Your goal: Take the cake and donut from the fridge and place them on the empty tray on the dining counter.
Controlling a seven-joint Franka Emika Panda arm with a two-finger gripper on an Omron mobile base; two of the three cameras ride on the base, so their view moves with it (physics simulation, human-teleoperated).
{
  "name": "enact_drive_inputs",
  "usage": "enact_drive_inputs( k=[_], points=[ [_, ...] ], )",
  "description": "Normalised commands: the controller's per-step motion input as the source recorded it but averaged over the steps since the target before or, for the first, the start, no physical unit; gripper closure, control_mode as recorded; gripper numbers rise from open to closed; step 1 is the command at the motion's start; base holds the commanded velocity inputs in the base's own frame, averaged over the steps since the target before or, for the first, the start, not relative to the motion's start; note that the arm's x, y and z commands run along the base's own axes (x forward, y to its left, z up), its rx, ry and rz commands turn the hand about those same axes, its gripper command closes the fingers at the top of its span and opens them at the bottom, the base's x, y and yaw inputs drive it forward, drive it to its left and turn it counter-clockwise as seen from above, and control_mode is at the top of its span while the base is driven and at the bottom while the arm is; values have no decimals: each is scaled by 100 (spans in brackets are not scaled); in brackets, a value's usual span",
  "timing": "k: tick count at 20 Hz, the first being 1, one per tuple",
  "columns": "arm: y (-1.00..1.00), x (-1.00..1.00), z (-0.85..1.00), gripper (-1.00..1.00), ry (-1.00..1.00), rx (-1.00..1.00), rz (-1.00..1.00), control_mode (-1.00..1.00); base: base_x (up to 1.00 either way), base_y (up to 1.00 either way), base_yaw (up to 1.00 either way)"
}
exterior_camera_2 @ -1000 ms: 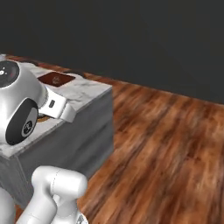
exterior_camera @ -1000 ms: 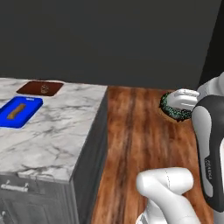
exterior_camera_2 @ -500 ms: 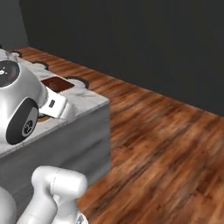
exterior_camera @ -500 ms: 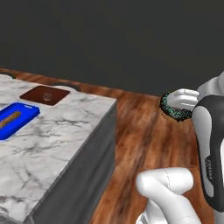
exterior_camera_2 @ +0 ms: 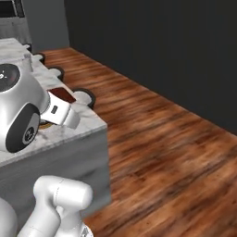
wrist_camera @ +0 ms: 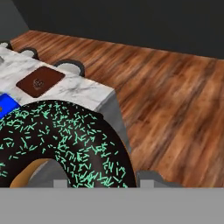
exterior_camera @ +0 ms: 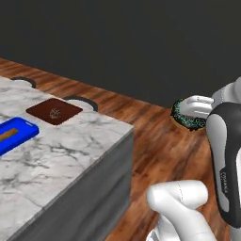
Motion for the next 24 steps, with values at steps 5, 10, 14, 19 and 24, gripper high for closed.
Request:
enact_drive_inputs(
  k=[5, 10, 14, 19, 24],
  points=[
    [0, 0, 0, 100, 0, 0, 0, 100, 100, -85, 41],
    [0, 0, 0, 100, 0, 0, 0, 100, 100, -87, 34],
    [0, 0, 0, 100, 0, 0, 0, 100, 100, -76, 20],
    [0, 0, 0, 100, 0, 0, 0, 100, 100, -71, 13],
    [0, 0, 0, 100, 0, 0, 0, 100, 100, -18, 55]
  ],
)
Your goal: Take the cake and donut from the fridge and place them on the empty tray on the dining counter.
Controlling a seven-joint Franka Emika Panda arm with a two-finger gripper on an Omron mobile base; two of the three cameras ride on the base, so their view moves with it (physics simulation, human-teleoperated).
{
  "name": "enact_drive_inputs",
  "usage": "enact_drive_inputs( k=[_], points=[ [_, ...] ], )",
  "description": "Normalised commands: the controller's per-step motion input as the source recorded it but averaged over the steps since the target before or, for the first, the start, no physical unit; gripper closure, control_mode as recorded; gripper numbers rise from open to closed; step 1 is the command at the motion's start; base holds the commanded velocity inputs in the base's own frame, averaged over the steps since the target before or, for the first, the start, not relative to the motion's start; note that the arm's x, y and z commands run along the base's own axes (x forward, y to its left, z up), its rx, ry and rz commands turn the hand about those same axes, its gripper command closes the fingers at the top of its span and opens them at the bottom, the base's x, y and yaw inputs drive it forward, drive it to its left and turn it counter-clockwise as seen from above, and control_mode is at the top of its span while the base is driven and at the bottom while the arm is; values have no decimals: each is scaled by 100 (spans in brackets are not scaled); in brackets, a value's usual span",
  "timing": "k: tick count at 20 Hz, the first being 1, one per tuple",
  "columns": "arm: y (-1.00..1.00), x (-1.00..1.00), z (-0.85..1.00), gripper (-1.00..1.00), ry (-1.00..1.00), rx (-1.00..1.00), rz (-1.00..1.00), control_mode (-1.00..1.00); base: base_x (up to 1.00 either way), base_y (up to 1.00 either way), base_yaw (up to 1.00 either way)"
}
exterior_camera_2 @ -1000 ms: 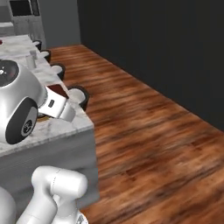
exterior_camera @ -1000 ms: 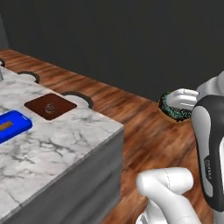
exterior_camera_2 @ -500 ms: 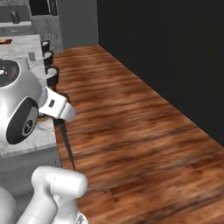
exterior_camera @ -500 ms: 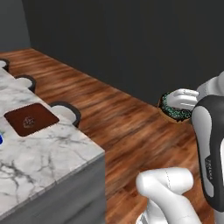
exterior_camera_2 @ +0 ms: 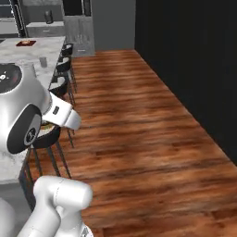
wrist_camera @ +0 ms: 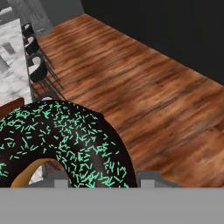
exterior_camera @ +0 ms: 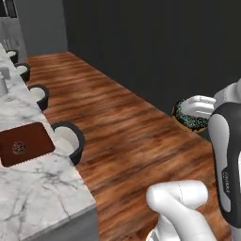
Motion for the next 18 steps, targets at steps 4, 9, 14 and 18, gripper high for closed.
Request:
enact_drive_inputs(
  k=[4, 9, 14, 18],
  points=[
    [0, 0, 0, 100, 0, 0, 0, 100, 57, -1, 98],
    [0, 0, 0, 100, 0, 0, 0, 100, 16, -16, 95],
    [0, 0, 0, 100, 0, 0, 0, 100, 60, -87, 59],
    [0, 0, 0, 100, 0, 0, 0, 100, 100, -42, 45]
  ],
)
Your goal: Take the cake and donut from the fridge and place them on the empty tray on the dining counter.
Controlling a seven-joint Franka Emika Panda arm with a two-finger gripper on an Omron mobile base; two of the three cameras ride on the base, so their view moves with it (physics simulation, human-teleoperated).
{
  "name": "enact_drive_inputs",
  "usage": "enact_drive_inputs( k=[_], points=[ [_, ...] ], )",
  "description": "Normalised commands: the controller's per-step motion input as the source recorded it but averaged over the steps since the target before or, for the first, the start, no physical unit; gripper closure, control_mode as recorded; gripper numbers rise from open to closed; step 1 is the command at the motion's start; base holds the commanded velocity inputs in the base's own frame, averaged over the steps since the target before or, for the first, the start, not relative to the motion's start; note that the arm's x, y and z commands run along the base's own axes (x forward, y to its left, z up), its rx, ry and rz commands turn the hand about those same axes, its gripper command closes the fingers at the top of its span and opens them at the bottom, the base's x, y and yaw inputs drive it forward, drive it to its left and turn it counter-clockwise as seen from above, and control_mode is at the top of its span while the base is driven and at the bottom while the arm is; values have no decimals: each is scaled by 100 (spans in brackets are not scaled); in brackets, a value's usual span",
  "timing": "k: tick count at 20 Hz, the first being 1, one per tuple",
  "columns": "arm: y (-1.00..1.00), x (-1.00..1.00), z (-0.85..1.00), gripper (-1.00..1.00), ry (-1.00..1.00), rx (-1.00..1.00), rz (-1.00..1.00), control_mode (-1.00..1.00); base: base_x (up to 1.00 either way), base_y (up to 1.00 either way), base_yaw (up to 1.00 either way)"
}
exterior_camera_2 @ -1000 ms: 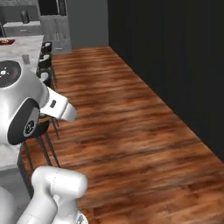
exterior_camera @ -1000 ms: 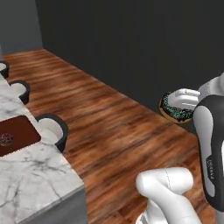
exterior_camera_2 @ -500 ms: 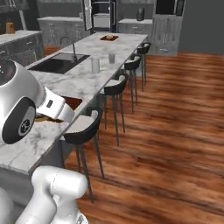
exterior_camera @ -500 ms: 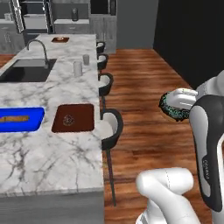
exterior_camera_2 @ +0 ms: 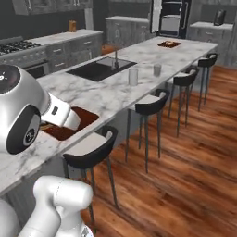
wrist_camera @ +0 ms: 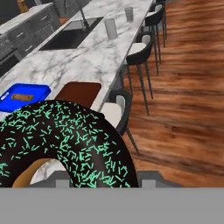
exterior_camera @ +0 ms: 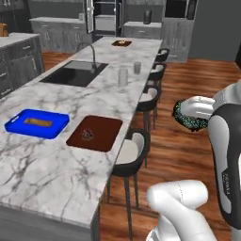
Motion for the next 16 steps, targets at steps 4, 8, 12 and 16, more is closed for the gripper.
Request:
enact_drive_inputs(
  k=[4, 8, 12, 16],
  points=[
    [0, 0, 0, 100, 0, 0, 0, 100, 100, -5, 46],
    [0, 0, 0, 100, 0, 0, 0, 100, 100, 6, 60],
    [0, 0, 0, 100, 0, 0, 0, 100, 100, 0, 83],
    [0, 0, 0, 100, 0, 0, 0, 100, 100, 0, 79]
  ],
)
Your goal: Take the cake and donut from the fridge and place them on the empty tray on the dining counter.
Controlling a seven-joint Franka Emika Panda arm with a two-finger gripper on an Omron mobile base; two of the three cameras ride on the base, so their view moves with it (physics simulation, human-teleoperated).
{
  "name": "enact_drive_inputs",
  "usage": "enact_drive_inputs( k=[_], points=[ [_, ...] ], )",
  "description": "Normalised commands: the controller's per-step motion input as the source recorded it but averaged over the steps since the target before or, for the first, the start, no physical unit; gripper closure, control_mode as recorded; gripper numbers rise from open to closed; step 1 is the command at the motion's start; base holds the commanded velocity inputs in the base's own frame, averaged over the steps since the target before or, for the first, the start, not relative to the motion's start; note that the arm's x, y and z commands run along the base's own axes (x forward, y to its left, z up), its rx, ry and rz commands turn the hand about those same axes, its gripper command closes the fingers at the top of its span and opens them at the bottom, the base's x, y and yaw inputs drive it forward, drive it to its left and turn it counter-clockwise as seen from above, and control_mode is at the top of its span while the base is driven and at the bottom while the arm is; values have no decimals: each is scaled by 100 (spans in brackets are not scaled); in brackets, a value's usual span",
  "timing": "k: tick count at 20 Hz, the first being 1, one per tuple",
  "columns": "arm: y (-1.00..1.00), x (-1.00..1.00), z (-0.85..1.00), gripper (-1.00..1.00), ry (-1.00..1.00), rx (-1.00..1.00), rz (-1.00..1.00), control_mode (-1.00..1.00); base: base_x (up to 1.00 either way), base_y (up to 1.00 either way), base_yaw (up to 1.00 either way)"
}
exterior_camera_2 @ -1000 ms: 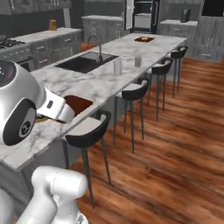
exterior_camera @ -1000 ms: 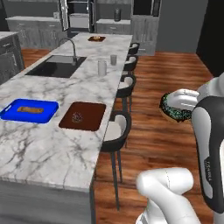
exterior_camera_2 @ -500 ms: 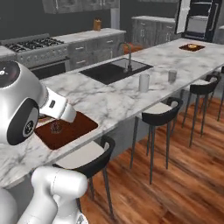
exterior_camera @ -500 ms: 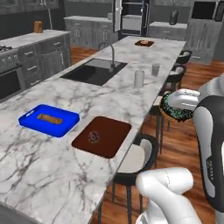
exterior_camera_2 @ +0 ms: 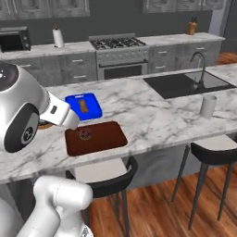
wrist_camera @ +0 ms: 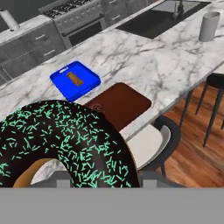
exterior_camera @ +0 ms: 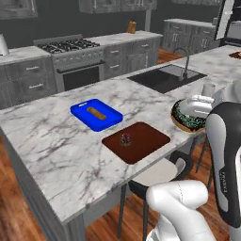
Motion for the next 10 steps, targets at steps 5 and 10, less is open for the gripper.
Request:
enact_drive_inputs(
  k=[5, 10],
  points=[
    [-3, 20, -4, 100, 2, 0, 1, -100, 80, -6, 47],
    [-6, 100, -74, 100, 40, 0, -4, -100, 0, 0, 0]
  ],
)
